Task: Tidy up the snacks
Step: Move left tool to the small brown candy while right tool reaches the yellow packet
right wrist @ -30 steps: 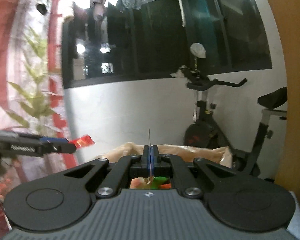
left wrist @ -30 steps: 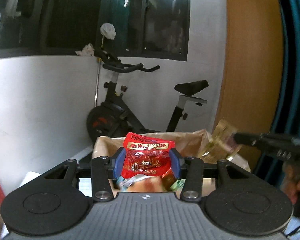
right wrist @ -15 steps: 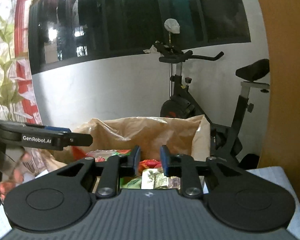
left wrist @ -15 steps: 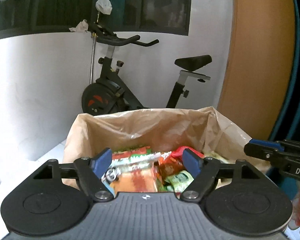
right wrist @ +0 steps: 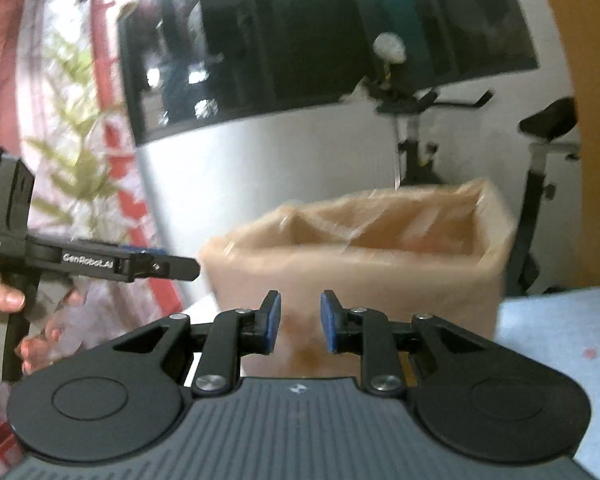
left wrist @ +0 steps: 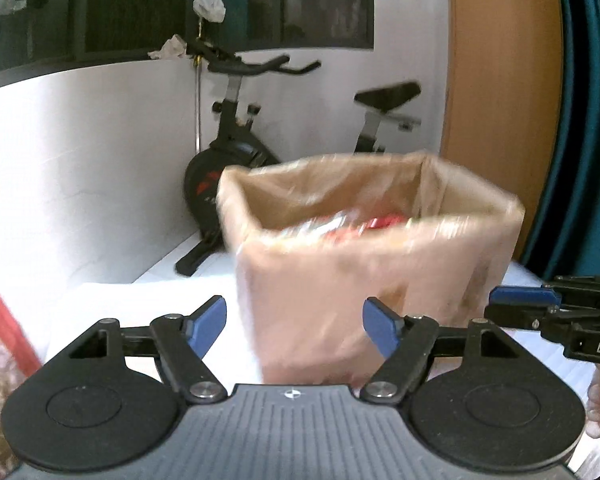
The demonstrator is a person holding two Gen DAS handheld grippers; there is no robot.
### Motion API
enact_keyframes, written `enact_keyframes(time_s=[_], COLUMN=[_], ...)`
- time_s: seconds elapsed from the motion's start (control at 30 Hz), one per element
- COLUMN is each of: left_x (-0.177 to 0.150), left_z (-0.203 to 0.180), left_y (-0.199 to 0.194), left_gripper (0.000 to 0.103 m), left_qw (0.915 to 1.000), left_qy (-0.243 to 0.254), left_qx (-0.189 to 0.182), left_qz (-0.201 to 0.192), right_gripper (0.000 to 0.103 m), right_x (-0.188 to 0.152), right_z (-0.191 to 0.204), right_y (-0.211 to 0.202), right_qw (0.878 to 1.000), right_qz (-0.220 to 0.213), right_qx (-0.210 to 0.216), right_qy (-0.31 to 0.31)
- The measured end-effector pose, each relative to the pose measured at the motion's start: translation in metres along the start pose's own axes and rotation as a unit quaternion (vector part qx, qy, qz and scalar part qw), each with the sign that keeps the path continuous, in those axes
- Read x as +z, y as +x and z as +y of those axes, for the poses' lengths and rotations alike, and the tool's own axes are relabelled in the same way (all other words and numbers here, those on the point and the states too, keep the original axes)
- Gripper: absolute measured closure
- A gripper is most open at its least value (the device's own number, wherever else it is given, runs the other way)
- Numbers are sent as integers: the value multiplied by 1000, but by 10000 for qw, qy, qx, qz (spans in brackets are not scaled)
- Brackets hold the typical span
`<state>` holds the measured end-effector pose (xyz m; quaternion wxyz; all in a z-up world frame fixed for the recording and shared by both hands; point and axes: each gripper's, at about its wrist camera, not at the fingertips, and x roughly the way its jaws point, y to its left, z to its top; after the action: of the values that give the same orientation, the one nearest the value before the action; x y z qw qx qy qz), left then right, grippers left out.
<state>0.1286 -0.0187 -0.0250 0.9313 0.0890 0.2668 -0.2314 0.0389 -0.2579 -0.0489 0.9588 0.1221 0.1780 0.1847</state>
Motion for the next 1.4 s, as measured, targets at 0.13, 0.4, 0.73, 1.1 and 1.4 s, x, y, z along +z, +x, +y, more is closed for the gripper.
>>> enact_keyframes(time_s=[0.13, 0.4, 0.73, 1.1, 1.4], left_x=[-29, -78, -101, -111, -115], left_z=[17, 34, 39, 37, 32], left_y=[1, 18, 28, 26, 23], left_gripper=[30, 33, 37, 37, 37], left_qw=[9991, 9942, 9903, 9882, 9880], left_qy=[-324, -643, -915, -1051, -1038], left_qx=[-49, -80, -204, -259, -320], left_qz=[274, 864, 1030, 1087, 1097], right_gripper=[77, 69, 65, 38, 34], right_x=[-34, -89, -98, -107, -121], right_z=[11, 37, 29, 52, 71], right_y=[24, 77, 108, 96, 99], right_qw=[9975, 9735, 9686, 9388, 8968], right_qz=[665, 2198, 2474, 2738, 2804], right_qx=[215, 607, 223, 996, 1311], right_qy=[126, -163, -139, -1839, -3162])
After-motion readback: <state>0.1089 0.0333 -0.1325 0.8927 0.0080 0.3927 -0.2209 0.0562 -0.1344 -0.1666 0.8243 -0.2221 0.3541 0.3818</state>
